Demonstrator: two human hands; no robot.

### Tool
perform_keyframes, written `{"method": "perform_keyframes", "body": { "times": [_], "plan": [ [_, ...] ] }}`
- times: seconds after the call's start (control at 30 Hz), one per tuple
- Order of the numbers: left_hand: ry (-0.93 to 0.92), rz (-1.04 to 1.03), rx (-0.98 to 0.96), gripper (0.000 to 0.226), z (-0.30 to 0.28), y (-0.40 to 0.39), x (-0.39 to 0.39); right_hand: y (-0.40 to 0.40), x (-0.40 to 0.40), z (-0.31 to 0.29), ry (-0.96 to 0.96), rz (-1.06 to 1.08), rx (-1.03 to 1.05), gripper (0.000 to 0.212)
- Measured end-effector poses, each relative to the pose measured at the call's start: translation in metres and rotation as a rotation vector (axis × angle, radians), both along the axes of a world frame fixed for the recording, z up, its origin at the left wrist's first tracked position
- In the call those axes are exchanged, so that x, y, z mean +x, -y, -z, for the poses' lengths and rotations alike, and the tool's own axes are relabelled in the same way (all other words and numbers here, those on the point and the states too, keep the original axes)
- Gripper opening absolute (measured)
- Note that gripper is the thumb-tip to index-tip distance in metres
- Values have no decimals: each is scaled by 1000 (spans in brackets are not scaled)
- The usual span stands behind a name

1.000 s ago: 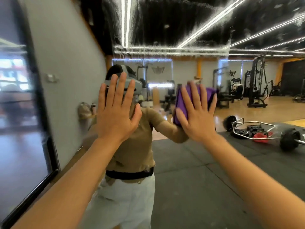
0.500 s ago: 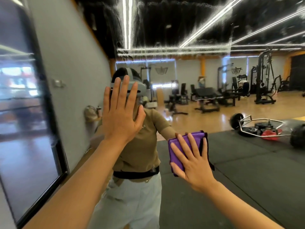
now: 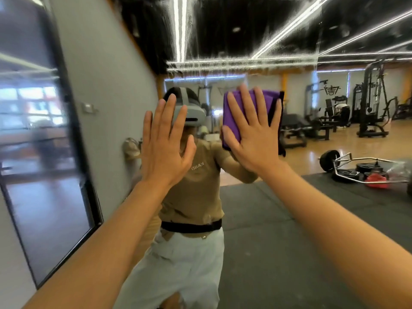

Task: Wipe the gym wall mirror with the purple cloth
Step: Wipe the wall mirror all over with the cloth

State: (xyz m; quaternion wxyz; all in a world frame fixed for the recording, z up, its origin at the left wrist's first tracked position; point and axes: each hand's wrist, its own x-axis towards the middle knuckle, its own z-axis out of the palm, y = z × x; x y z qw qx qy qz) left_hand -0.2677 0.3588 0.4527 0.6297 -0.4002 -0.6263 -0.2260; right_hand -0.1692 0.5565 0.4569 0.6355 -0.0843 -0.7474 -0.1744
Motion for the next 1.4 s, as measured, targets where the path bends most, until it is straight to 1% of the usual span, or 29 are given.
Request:
{"method": "perform_keyframes", "body": {
  "times": [0.07, 0.17, 0.23, 0.27, 0.37, 0.47, 0.6, 0.67, 0.7, 0.73, 0.8, 0.87, 0.97, 1.0, 1.07, 1.17, 1.27, 1.3, 1.4],
  "plan": [
    [15, 27, -12, 65, 2, 4, 2, 7, -2, 58, 30, -25, 12, 63],
    [42, -9, -30, 66, 12, 13, 0, 16, 1, 152, 156, -47, 65, 65],
    [77, -30, -38, 66, 23, 21, -3, 17, 5, 183, 211, -35, 78, 65],
    [92, -38, -39, 67, 28, 24, -4, 15, 6, 186, 219, -28, 82, 66],
    [127, -57, -37, 67, 43, 33, -7, 11, 6, 161, 220, -44, 163, 68],
    [144, -63, -34, 67, 45, 38, -9, 11, -1, 93, 152, -59, 222, 64],
    [164, -74, -59, 69, 44, 43, -9, 24, -16, -23, 59, -51, 130, 64],
    [162, -85, -65, 68, 45, 44, -9, 27, -20, -54, 18, -32, 70, 64],
    [156, -84, -67, 68, 46, 46, -10, 30, -21, -55, 8, -28, 48, 64],
    [149, -81, -69, 68, 45, 47, -11, 33, -23, -47, -3, -33, 40, 64],
    [136, -76, -77, 67, 45, 52, -15, 41, -24, -4, 8, -60, 53, 64],
    [143, -72, -92, 69, 45, 55, -18, 50, -21, 64, 75, -85, 92, 66],
    [158, -66, -93, 68, 47, 58, -19, 53, -15, 159, 214, -56, 168, 69],
    [158, -64, -93, 68, 49, 59, -20, 51, -13, 178, 238, -43, 180, 69],
    [149, -65, -98, 67, 52, 62, -21, 47, -12, 187, 262, -34, 201, 69],
    [148, -71, -105, 67, 55, 69, -24, 40, -9, 166, 293, -74, 304, 68],
    [171, -75, -108, 68, 56, 75, -25, 38, -11, 107, 259, -96, 364, 65],
    [172, -76, -109, 68, 57, 76, -25, 40, -14, 79, 228, -85, 345, 64],
    [180, -75, -106, 69, 60, 77, -24, 51, -25, -6, 142, -38, 190, 65]
  ]
}}
